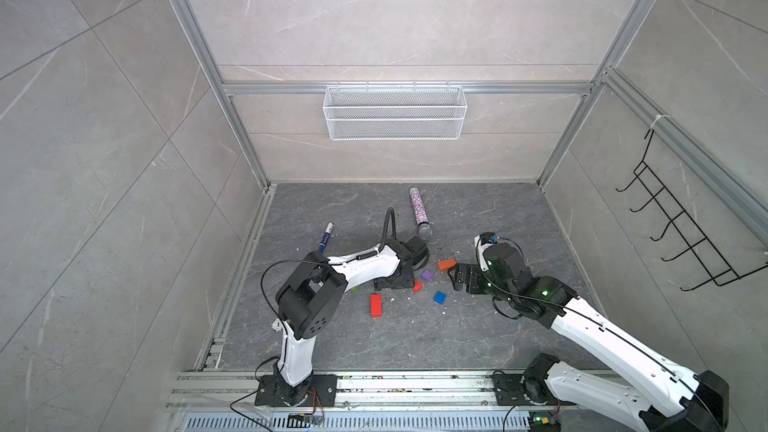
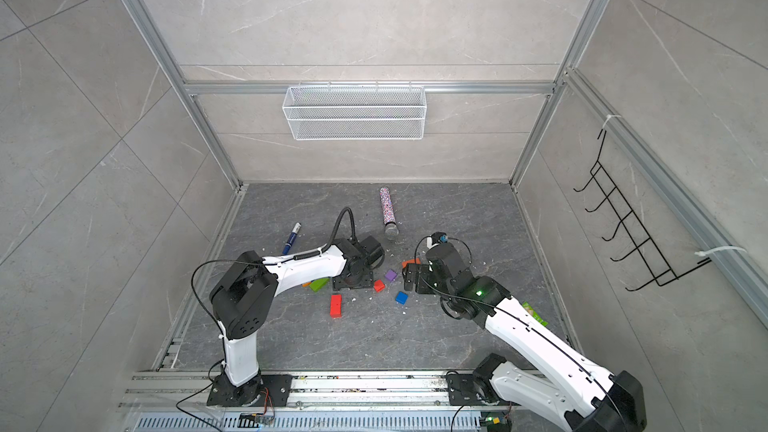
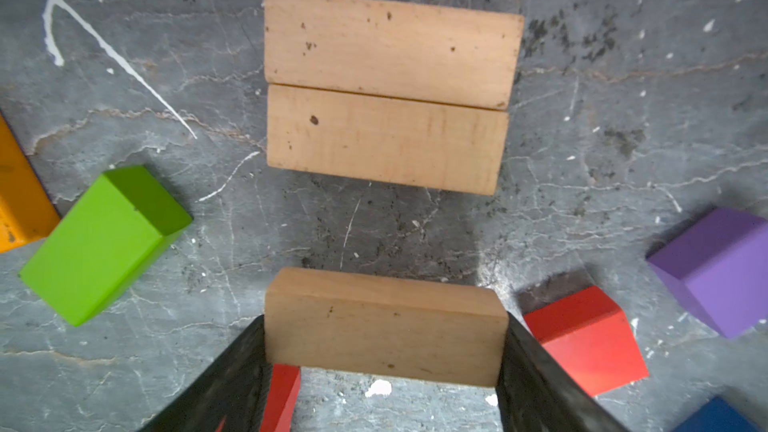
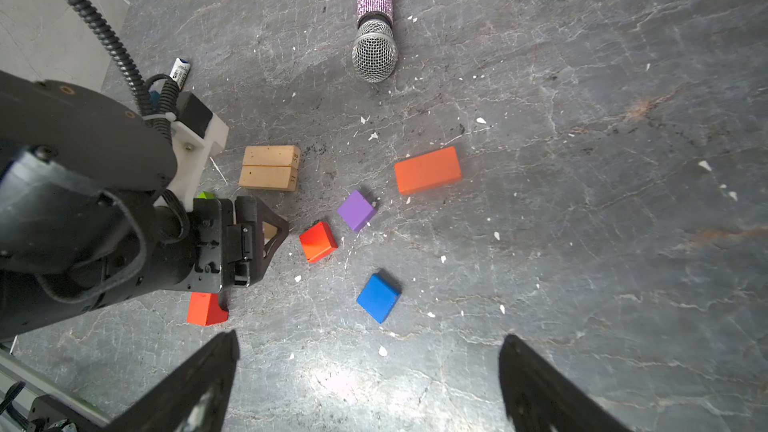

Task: Build the wood block tower
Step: 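Align the held wood bar above the two-bar stack with the left gripper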

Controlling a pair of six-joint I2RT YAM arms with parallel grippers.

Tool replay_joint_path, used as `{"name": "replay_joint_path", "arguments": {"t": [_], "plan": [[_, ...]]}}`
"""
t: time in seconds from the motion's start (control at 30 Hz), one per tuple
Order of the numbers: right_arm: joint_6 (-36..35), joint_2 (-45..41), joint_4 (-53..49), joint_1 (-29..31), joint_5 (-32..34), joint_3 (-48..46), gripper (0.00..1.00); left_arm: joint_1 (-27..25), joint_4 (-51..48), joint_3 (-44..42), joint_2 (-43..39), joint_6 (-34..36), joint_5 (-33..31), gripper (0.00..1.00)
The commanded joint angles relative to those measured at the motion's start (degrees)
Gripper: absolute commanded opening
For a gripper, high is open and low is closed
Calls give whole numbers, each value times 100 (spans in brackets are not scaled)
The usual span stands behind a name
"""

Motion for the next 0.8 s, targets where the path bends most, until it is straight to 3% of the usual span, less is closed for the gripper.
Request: {"name": "replay_joint_path", "arguments": {"t": [0.0,0.77], "plan": [[-78,-39,-120,-19,50,127,99,58,35,13,84,205,-125,70],[-39,-13,-94,-14,28,106,99,298,354,36,369,686,-11,74]]}}
